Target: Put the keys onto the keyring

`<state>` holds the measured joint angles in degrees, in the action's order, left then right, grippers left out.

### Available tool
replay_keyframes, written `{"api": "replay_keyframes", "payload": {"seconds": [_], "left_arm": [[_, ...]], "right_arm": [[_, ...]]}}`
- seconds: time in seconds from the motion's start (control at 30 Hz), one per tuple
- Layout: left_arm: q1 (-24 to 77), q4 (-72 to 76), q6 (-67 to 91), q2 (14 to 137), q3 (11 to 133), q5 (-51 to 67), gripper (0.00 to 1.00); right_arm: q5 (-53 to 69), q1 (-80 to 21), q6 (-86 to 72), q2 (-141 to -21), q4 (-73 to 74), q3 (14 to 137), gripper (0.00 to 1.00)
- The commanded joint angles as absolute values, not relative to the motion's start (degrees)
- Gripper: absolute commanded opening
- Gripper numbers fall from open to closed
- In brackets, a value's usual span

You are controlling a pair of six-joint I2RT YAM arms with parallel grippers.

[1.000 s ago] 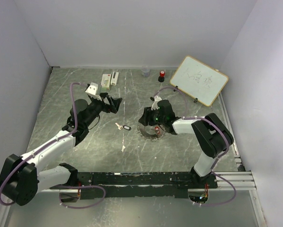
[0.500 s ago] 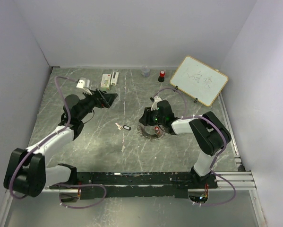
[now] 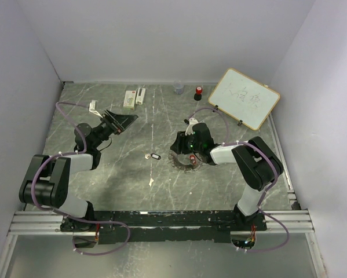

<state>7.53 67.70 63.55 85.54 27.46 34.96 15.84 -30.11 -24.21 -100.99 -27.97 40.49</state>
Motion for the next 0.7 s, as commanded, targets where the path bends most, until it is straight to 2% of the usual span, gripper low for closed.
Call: {"api": "replay_keyframes", "payload": {"seconds": [0.0, 0.17, 0.2, 0.27, 0.4, 0.67], "left_arm": [[6.69, 75.35, 66.45, 85.28, 27.28, 37.09, 1.0], [6.18, 74.61, 65.99, 85.19, 27.1, 37.0, 1.0], [6.01, 74.93, 66.26, 85.32, 27.01, 37.11, 0.99], [5.74, 75.57, 66.59, 85.8, 27.07, 37.47, 0.99], [5.33, 76.69, 67.19, 86.63, 26.77, 37.93, 1.0], [4.83, 73.47, 62.36, 85.16, 26.8, 38.73, 1.0]], "right_arm": [[14.86, -30.23, -23.99, -101.85, -26.19, 41.37, 0.44], [15.18, -30.23, -23.94, -102.37, -25.86, 41.95, 0.42], [15.2, -30.23, -23.93, -102.43, -25.78, 42.06, 0.38], [15.41, -30.28, -23.91, -102.75, -25.68, 42.29, 0.2], [15.91, -30.23, -24.03, -103.16, -25.86, 42.6, 0.0], [12.0, -30.23, -21.07, -92.75, -30.74, 37.11, 0.0]]}}
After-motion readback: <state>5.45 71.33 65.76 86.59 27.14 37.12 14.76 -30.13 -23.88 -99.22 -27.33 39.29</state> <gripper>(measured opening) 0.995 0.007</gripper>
